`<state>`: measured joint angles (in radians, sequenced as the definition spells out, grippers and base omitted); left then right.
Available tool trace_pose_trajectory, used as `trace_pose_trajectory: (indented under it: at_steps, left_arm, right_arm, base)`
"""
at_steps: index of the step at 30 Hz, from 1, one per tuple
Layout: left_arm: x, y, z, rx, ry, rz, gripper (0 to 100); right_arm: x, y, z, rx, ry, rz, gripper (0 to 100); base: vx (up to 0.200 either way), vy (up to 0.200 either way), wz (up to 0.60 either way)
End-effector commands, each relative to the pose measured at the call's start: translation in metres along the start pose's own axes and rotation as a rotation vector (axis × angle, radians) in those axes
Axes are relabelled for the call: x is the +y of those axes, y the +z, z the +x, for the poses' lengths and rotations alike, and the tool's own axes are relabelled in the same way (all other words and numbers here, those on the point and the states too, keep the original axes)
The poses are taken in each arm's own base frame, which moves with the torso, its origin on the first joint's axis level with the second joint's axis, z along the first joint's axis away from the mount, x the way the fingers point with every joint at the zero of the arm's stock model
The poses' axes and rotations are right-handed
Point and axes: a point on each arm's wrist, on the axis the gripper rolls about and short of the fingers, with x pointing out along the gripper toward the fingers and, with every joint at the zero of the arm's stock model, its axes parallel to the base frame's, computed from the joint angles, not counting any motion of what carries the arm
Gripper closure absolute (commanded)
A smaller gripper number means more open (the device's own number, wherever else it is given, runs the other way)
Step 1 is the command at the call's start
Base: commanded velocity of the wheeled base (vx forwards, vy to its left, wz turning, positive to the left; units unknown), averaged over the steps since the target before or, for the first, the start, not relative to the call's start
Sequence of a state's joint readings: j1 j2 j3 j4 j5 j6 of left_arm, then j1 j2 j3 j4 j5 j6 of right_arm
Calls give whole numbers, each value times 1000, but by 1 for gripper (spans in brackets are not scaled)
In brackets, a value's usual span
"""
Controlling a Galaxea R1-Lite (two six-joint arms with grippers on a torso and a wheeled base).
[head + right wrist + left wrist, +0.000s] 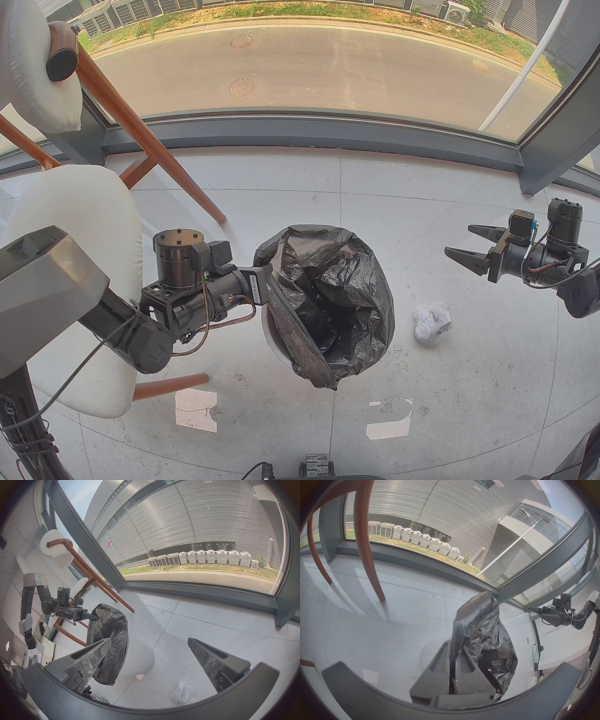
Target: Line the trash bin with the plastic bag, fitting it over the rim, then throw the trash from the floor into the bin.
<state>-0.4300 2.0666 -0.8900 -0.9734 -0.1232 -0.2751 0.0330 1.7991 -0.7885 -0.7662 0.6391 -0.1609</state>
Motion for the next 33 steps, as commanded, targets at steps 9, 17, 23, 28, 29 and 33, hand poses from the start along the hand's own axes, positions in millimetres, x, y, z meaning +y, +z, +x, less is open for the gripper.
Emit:
trace_pose_trajectory:
  at_steps: [9, 17, 23, 28, 29, 33]
  left_arm:
    - [23, -15, -15, 91, 81, 13, 100]
    - [36, -29, -20, 147, 108, 80, 0]
    - [20, -52, -31, 241, 39, 82, 0]
    - [-1, -51, -41, 241, -32, 73, 0]
    - [-3, -51, -41, 242, -36, 69, 0]
    - [-27, -49, -52, 244, -94, 7, 0]
  right_arm:
    - [7, -5, -9, 14, -4, 10, 0]
    - [9, -5, -13, 15, -7, 10, 0]
    - [13, -11, -17, 34, -6, 23, 0]
    - [15, -13, -18, 37, -3, 24, 0]
    - [15, -13, -18, 37, -3, 24, 0]
    - [15, -13, -19, 37, -3, 24, 0]
  base:
    - [0, 0, 0]
    - [0, 0, 0]
    - [0, 0, 0]
    - [0, 0, 0]
    - [0, 0, 0]
    - [0, 0, 0]
